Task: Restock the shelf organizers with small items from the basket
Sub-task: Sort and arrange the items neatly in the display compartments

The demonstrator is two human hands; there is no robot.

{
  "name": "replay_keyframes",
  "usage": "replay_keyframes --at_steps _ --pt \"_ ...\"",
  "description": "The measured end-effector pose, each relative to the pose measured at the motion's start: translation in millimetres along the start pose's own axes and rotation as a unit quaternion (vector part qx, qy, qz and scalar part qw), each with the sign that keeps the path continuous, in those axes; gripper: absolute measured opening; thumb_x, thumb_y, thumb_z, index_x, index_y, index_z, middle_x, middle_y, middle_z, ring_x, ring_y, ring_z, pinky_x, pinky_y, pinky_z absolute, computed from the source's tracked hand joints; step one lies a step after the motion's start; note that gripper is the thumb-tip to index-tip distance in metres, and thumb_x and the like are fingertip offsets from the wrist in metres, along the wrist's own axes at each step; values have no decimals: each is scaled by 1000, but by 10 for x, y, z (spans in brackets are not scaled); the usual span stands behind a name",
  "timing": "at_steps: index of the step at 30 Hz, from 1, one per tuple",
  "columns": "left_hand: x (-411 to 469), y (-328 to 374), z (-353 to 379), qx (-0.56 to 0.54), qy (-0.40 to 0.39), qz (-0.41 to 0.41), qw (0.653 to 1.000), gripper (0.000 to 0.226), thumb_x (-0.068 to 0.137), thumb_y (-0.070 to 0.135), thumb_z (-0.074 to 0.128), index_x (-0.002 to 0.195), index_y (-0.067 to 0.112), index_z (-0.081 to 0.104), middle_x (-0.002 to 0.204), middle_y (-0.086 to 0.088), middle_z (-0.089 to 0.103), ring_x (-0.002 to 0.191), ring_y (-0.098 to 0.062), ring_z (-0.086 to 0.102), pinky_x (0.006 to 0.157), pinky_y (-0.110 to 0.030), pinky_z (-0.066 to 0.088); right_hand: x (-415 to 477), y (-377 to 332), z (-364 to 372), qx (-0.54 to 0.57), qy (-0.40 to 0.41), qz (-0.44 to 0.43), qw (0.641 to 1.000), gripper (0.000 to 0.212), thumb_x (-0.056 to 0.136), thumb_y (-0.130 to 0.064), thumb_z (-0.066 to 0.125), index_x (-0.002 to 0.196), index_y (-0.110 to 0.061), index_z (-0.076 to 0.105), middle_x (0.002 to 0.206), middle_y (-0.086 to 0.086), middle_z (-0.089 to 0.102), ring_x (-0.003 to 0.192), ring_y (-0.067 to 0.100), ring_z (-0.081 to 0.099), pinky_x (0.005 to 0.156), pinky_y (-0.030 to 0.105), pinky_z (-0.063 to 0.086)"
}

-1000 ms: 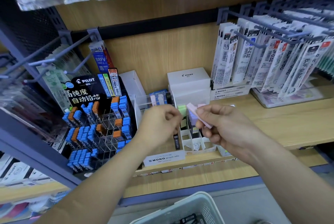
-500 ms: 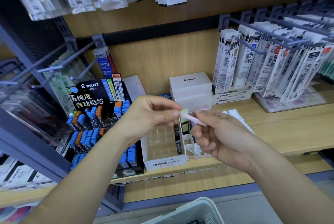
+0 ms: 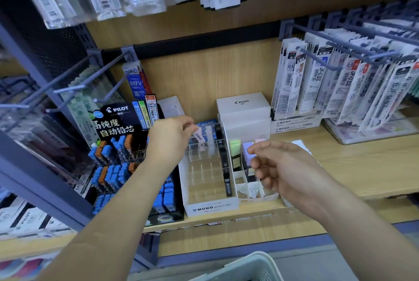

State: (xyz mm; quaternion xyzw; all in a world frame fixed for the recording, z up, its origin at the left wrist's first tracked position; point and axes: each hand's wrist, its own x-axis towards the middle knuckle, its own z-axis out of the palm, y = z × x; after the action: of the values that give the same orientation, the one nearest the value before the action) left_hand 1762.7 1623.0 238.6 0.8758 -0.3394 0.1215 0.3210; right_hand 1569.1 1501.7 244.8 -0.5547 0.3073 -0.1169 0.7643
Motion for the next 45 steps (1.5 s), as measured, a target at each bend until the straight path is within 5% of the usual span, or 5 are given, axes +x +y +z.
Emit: replay_keyframes --at_steps 10,14,27,35,45 --pt "115 -126 291 175 -85 127 973 26 95 19 57 75 4 66 64 -11 64 61 -26 58 54 -29 42 18 12 -22 -29 4 5 1000 18 95 -6 52 89 -9 69 66 4 60 51 13 52 45 21 39" --pt "135 -128 286 174 -84 91 977 18 93 26 59 102 11 60 82 -14 69 76 -35 64 66 -39 53 12 23 -31 -38 3 6 999 18 95 -6 52 88 -9 69 64 4 59 50 13 51 45 21 38" --pt "-182 73 -201 155 -83 134 975 15 91 18 53 94 17 68 78 -2 70 73 -24 64 68 -37 55 -104 103 -212 -123 -16 6 992 17 96 -7 51 90 -8 67 65 6 59 49 14 52 45 21 40" --pt "-997 119 -549 63 -269 88 957 11 92 26 59 92 26 70 70 17 62 67 4 57 68 -20 49 -316 578 -451 -331 -78 78 937 15 98 -13 51 93 -8 64 70 6 68 57 17 60 51 25 45" --pt "-2504 -1050 909 69 -524 -94 844 24 92 15 49 68 21 47 74 -2 43 68 -20 36 64 -30 32 -202 1928 -365 -283 -28 213 935 14 96 -10 53 85 -10 61 74 10 63 56 19 58 51 22 44"
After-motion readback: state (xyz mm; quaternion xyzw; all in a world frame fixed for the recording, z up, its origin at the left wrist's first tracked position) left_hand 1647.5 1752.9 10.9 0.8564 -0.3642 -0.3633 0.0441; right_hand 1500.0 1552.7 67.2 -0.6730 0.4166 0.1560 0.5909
